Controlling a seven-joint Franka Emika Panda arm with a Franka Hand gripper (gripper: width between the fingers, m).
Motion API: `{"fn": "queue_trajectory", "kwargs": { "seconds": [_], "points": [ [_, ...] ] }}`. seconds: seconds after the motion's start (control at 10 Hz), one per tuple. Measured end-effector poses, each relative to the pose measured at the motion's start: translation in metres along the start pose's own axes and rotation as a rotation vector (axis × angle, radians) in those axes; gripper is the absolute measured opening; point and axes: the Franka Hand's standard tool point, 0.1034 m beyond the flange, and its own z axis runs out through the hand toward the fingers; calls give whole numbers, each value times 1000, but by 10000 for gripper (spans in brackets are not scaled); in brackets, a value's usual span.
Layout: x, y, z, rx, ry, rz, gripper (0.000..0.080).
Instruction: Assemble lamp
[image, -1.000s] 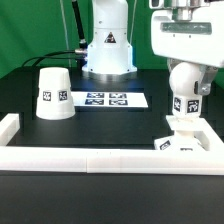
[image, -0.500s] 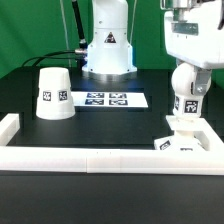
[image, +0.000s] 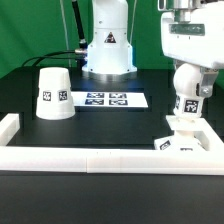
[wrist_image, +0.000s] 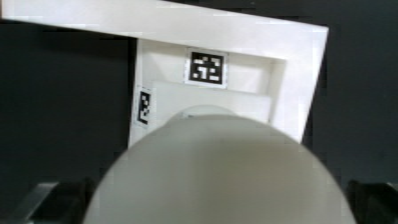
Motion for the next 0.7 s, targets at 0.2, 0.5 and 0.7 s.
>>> {"fn": "queue_trajectory", "kwargs": {
  "seconds": [0.2,0.5,0.7],
  "points": [
    [0,0,1,-1,0,-145,699],
    [0,1,1,-2,-1,-322,699],
    [-5,-1,1,-1,-2,-547,699]
  ]
}}
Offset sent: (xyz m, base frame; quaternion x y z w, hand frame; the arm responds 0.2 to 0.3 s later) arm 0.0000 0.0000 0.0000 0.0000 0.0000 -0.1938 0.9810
